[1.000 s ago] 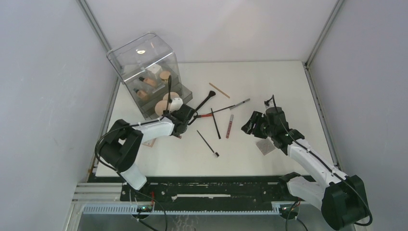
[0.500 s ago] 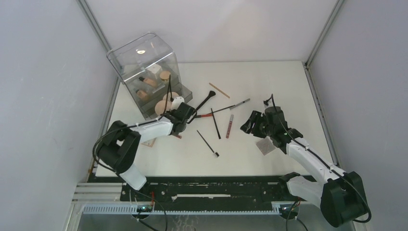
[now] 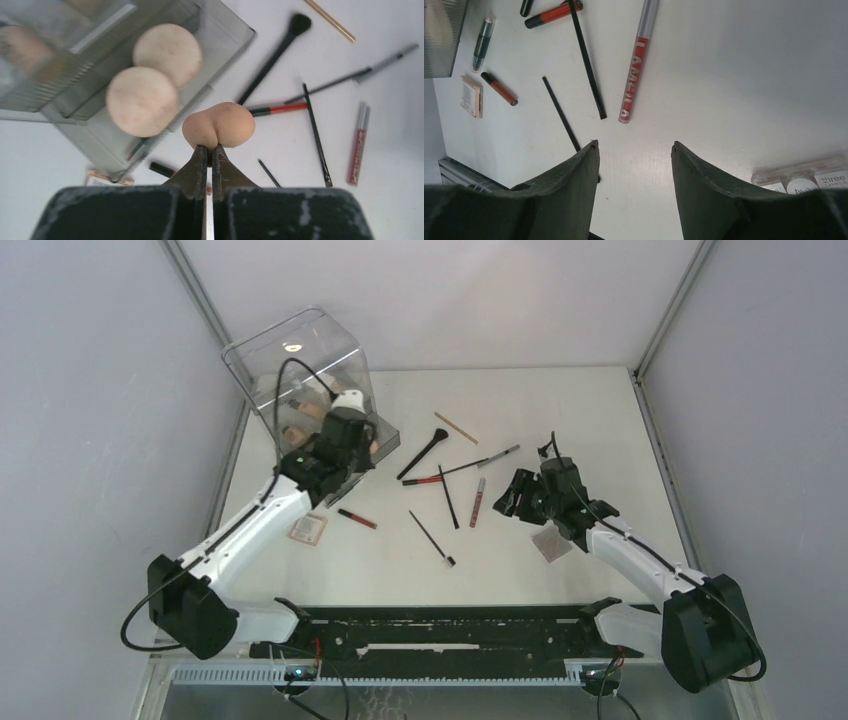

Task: Organize the makeup
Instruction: Place the makeup tool in the drawer, then pick up the makeup from the center of the board.

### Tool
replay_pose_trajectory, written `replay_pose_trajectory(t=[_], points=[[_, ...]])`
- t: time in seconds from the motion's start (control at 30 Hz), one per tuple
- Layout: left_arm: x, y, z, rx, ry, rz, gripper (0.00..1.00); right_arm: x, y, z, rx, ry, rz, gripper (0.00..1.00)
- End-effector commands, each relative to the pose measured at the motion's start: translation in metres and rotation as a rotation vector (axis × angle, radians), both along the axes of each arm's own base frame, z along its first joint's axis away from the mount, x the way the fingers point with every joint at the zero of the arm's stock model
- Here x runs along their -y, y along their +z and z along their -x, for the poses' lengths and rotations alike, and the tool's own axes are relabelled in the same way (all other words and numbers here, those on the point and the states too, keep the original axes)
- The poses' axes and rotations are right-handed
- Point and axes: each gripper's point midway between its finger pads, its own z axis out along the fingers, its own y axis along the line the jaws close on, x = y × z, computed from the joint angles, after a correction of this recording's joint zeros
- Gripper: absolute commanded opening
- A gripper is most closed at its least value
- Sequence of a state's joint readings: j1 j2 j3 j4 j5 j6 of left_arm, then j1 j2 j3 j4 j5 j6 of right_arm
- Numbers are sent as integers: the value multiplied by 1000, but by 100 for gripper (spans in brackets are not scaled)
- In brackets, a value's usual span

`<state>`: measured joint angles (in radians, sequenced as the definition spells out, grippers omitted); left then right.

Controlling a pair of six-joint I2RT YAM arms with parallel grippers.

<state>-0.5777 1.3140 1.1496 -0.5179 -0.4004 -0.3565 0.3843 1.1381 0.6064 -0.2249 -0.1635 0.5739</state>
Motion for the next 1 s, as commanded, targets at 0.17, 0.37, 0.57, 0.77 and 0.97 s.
replay_pose_trajectory(t=[0.17,0.37,0.57,0.77,0.97], points=[[-77,-7,-29,-48,233,36,3,-12,25,-16,85,10,-19,62],[-91,-8,-28,-43,293,17,92,-10,22,-13,81,8,-2,62],[-126,-10,17,23,451,30,82,-11,13,-12,63,16,0,62],[-162,-57,70,-24,707,235,83,-16,17,-16,83,31,-24,62],[-193,-101,93,-129,946,374,89,-15,17,-14,76,23,-15,62]])
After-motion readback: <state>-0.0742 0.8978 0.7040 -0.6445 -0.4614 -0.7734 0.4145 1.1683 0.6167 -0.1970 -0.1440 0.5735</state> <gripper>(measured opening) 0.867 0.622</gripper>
